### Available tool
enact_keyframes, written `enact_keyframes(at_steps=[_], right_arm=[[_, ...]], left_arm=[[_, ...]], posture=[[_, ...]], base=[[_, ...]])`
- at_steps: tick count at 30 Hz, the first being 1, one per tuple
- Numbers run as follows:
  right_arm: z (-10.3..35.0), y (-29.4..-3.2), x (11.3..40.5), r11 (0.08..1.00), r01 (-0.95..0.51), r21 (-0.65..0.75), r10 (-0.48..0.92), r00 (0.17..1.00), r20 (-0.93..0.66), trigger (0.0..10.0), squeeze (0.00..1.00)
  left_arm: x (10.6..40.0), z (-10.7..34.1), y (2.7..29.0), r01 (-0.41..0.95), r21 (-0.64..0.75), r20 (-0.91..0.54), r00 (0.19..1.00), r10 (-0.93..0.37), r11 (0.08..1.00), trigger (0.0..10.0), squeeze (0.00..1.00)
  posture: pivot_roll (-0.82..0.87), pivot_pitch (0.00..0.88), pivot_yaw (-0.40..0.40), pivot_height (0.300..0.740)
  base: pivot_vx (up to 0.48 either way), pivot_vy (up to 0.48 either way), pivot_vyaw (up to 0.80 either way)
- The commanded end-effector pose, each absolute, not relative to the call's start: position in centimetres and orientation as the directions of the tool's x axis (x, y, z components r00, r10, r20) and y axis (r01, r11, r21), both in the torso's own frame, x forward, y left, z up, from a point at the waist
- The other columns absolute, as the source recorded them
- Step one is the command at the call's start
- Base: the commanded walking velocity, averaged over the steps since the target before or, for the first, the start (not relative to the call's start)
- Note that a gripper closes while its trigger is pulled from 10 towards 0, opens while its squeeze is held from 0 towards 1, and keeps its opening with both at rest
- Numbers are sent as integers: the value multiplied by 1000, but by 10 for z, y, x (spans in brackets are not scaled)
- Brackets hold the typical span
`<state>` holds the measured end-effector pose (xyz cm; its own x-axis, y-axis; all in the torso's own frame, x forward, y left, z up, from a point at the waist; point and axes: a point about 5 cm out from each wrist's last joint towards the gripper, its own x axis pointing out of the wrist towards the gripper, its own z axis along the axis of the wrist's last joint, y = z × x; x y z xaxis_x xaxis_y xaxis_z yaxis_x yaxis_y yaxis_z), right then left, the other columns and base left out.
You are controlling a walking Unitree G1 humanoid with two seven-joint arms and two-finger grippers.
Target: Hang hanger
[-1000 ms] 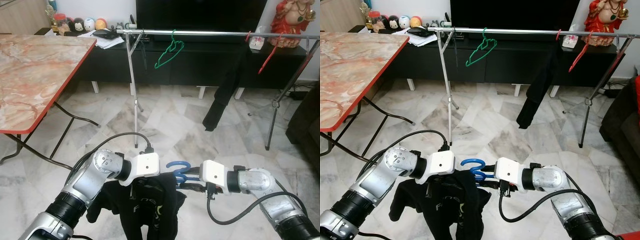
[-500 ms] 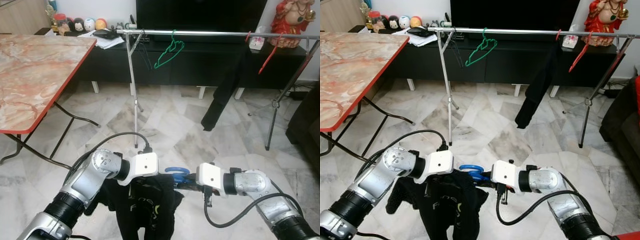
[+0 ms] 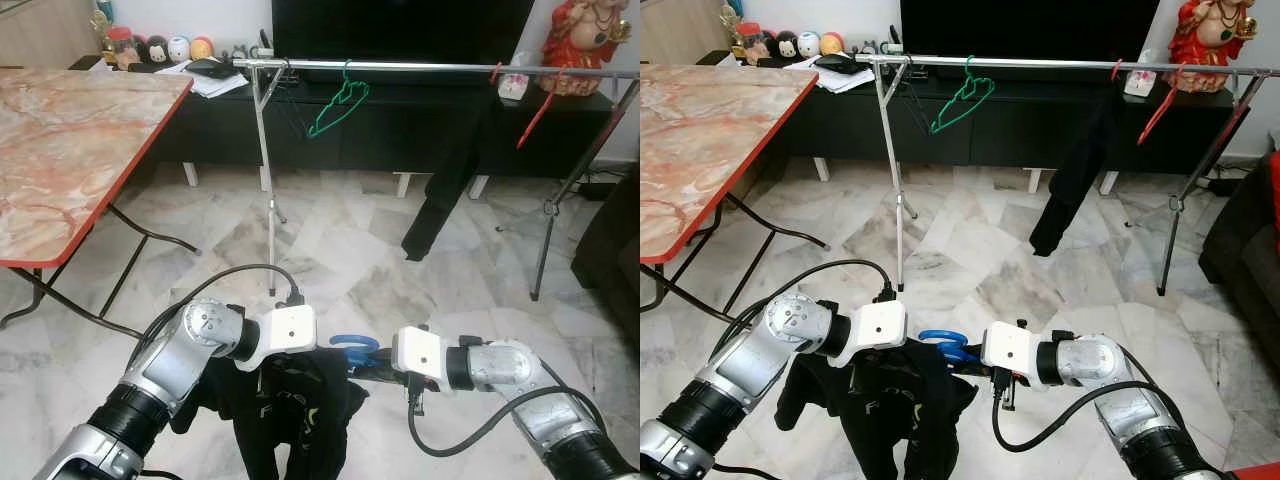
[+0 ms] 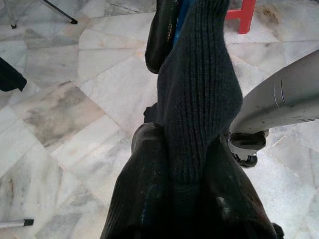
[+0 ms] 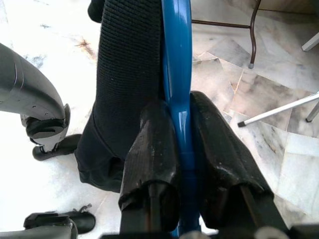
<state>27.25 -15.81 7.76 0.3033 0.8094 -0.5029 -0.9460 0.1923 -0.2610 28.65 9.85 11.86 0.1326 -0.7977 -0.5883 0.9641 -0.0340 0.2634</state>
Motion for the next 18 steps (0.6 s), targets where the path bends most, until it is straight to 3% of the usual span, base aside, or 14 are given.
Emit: enact_keyframes(at_steps=[1, 13, 14, 18], right_arm=[[79, -161, 276, 219, -939, -267, 798, 330, -505, 0, 0], [78, -162, 275, 219, -939, -267, 796, 330, -507, 0, 0], [77, -161, 276, 228, -937, -266, 795, 337, -505, 0, 0], [75, -159, 277, 251, -932, -261, 795, 353, -494, 0, 0]], left_arm=[[286, 129, 92, 955, 292, -553, 126, -824, -50, 10000, 0], [286, 129, 92, 955, 292, -552, 125, -825, -50, 10000, 0], [287, 131, 92, 953, 298, -546, 128, -828, -49, 10000, 1000], [289, 133, 92, 951, 307, -533, 136, -835, -42, 10000, 1000]], posture=[[-68, 0, -65, 740], [-68, 0, -65, 740], [-70, 0, -62, 740], [-66, 0, -60, 740]], base=[[0, 0, 0], [0, 0, 0], [0, 0, 0], [0, 0, 0]])
